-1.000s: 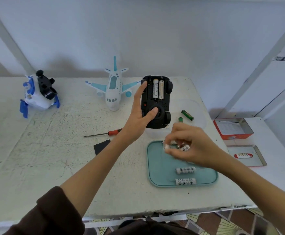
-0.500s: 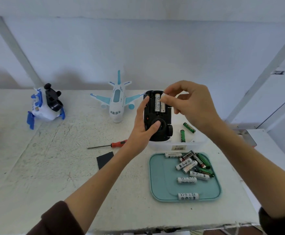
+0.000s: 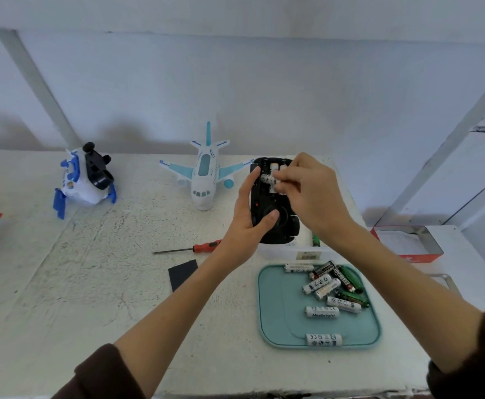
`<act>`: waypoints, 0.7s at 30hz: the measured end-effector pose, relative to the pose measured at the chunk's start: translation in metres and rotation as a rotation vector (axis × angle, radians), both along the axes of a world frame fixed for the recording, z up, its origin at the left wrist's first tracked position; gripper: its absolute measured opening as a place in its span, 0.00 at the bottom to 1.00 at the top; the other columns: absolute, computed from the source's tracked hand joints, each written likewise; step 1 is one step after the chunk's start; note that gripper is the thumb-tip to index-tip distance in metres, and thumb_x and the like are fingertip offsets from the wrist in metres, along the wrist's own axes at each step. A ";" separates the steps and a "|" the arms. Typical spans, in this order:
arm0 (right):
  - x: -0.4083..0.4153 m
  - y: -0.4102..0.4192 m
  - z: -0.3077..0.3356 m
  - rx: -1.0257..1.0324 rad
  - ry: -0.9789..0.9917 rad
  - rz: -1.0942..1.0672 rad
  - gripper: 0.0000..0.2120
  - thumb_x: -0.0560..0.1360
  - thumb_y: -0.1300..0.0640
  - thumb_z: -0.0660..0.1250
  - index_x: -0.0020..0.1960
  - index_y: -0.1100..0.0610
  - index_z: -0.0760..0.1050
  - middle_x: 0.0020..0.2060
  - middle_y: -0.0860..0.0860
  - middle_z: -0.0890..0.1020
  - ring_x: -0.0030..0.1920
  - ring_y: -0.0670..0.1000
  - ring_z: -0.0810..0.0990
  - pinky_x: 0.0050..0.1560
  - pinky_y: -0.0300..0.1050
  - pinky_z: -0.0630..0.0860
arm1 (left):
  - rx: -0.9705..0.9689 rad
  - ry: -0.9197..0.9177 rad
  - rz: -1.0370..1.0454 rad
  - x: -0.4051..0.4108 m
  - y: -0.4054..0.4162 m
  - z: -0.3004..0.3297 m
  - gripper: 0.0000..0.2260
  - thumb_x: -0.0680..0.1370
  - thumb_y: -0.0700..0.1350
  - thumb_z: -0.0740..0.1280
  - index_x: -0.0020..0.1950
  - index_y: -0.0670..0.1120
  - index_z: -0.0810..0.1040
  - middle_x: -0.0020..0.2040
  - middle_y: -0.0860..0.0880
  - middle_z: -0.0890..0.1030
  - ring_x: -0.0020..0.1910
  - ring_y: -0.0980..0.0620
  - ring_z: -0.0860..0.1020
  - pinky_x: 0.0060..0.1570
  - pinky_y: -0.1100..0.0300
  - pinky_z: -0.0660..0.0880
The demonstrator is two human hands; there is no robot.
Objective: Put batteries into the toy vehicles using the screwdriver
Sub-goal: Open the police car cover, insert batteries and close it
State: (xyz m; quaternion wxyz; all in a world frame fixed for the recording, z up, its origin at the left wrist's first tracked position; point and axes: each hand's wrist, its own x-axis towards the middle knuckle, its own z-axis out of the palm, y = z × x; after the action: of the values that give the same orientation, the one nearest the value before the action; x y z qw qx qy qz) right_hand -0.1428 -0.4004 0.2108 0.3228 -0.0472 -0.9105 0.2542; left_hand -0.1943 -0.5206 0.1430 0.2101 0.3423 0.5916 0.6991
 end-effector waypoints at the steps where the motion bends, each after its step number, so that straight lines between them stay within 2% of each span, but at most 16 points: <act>1: -0.001 -0.001 -0.004 0.039 0.020 0.020 0.05 0.69 0.71 0.67 0.43 0.68 0.80 0.35 0.58 0.74 0.34 0.52 0.72 0.38 0.34 0.69 | -0.006 -0.003 -0.001 0.000 0.000 0.000 0.30 0.80 0.35 0.62 0.69 0.66 0.56 0.71 0.50 0.66 0.66 0.53 0.73 0.55 0.66 0.74; 4: -0.004 -0.002 -0.014 0.077 0.016 0.034 0.02 0.67 0.71 0.69 0.38 0.66 0.78 0.35 0.53 0.71 0.33 0.50 0.71 0.32 0.35 0.67 | -0.023 0.015 -0.009 -0.001 0.000 0.000 0.30 0.80 0.37 0.63 0.69 0.67 0.56 0.71 0.54 0.65 0.69 0.51 0.71 0.61 0.62 0.73; 6: -0.005 0.001 -0.017 0.088 -0.005 -0.007 0.04 0.67 0.67 0.71 0.36 0.64 0.77 0.36 0.49 0.70 0.36 0.48 0.69 0.31 0.34 0.64 | -0.045 0.062 -0.004 -0.003 0.000 -0.001 0.31 0.78 0.42 0.64 0.69 0.71 0.55 0.73 0.52 0.64 0.70 0.51 0.69 0.67 0.54 0.71; 9: -0.008 0.005 -0.017 0.133 0.007 -0.049 0.05 0.65 0.60 0.74 0.36 0.59 0.79 0.38 0.50 0.76 0.43 0.50 0.69 0.31 0.36 0.64 | -0.073 0.078 0.020 -0.004 0.002 -0.003 0.31 0.75 0.49 0.66 0.68 0.76 0.55 0.74 0.50 0.62 0.71 0.50 0.67 0.70 0.45 0.67; 11: -0.010 0.005 -0.016 0.163 0.044 -0.028 0.04 0.64 0.58 0.74 0.36 0.59 0.81 0.39 0.51 0.79 0.42 0.54 0.72 0.33 0.40 0.68 | -0.085 0.083 0.028 -0.004 0.002 -0.004 0.31 0.74 0.52 0.67 0.68 0.76 0.55 0.74 0.49 0.62 0.72 0.49 0.67 0.70 0.43 0.66; 15: -0.010 0.005 -0.017 0.234 0.091 -0.037 0.06 0.65 0.58 0.72 0.40 0.58 0.83 0.38 0.50 0.83 0.40 0.56 0.76 0.37 0.45 0.73 | -0.057 0.078 0.014 -0.005 0.002 -0.006 0.31 0.76 0.47 0.66 0.68 0.75 0.55 0.75 0.50 0.61 0.72 0.49 0.66 0.70 0.44 0.66; 18: -0.011 0.007 -0.016 0.271 0.086 -0.041 0.06 0.64 0.56 0.72 0.40 0.58 0.83 0.39 0.52 0.82 0.41 0.57 0.76 0.38 0.48 0.72 | -0.072 0.079 0.013 -0.005 0.002 -0.007 0.31 0.75 0.53 0.67 0.68 0.76 0.55 0.75 0.51 0.61 0.72 0.49 0.66 0.70 0.43 0.66; 21: -0.014 0.010 -0.016 0.245 0.028 -0.093 0.06 0.63 0.55 0.74 0.38 0.56 0.82 0.49 0.55 0.79 0.49 0.60 0.74 0.45 0.49 0.68 | -0.112 0.091 0.033 -0.007 0.003 -0.010 0.32 0.74 0.55 0.67 0.69 0.76 0.53 0.74 0.50 0.61 0.72 0.47 0.66 0.70 0.41 0.65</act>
State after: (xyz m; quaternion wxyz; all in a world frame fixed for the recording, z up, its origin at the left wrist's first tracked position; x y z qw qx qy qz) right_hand -0.1570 -0.3900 0.1949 0.3502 -0.0461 -0.9270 0.1264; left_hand -0.2017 -0.5175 0.1326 0.1901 0.3516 0.6444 0.6519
